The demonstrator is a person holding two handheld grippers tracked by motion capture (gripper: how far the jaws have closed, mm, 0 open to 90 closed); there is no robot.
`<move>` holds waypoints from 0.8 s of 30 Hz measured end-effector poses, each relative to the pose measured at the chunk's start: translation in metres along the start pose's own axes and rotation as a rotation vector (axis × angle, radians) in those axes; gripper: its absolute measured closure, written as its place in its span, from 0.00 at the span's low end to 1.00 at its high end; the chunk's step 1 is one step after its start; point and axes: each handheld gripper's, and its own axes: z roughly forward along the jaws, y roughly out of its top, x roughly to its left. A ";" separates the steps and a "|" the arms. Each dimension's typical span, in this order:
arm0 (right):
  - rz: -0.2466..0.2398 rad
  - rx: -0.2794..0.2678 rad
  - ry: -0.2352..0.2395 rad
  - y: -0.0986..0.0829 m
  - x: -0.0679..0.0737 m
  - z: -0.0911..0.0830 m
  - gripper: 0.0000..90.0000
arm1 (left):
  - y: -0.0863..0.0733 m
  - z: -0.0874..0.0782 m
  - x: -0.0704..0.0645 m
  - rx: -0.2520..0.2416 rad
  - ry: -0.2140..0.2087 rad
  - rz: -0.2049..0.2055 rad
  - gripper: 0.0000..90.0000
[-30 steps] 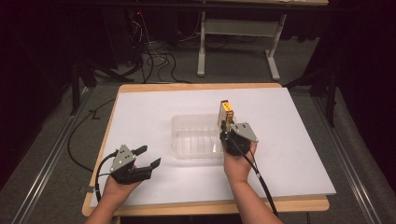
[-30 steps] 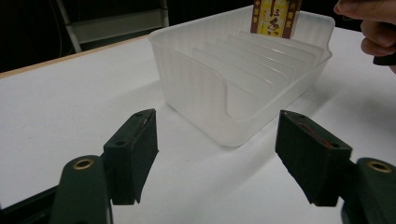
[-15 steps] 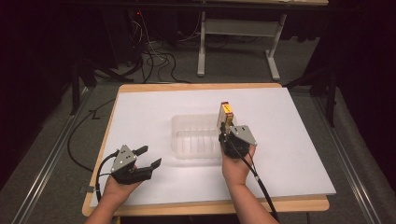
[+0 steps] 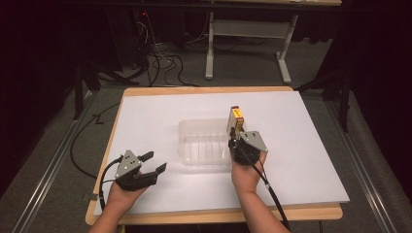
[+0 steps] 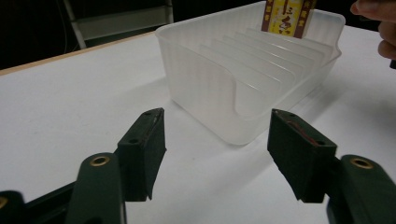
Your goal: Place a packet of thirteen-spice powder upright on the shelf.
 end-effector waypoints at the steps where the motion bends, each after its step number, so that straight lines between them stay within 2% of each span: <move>1: 0.001 0.000 0.001 0.000 0.000 0.000 0.76 | 0.000 0.000 0.001 -0.003 0.007 -0.005 0.43; 6: 0.002 -0.008 -0.010 -0.001 0.004 0.003 0.76 | 0.000 -0.001 0.002 -0.009 0.017 -0.020 0.45; 19: 0.017 0.001 -0.038 0.004 0.009 0.018 0.76 | 0.000 -0.001 0.002 -0.005 0.007 -0.015 0.45; 24: 0.009 0.002 -0.043 0.001 0.011 0.012 0.76 | -0.001 -0.001 0.002 -0.004 0.001 -0.011 0.45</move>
